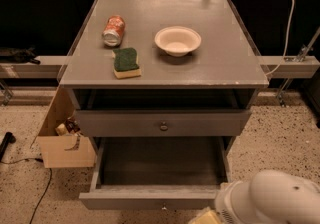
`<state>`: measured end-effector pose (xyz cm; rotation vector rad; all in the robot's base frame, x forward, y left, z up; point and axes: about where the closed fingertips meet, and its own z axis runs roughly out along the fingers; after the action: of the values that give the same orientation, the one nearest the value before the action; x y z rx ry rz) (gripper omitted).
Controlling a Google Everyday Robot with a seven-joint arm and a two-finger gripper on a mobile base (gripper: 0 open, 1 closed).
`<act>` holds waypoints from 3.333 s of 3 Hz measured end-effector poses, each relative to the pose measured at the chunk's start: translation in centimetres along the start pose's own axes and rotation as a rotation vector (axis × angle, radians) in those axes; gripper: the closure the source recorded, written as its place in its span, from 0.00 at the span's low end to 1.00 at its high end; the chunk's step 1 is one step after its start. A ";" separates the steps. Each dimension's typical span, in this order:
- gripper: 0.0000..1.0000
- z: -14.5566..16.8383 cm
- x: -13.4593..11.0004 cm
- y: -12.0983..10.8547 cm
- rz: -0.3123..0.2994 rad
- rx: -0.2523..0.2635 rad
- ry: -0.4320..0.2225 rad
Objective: Close middle drawer
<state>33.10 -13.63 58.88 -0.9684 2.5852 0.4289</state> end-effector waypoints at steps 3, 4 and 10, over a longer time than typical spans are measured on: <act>0.00 3.8 -1.0 1.1 -0.014 -0.032 0.066; 0.00 11.5 -0.7 0.8 0.015 -0.086 0.137; 0.00 11.5 -2.5 -1.9 0.069 -0.017 -0.127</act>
Offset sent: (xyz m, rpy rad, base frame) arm 0.0021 0.0173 -0.0155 -0.0366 0.0164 0.0351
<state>38.58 -9.08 49.29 -0.8312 2.5101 0.5145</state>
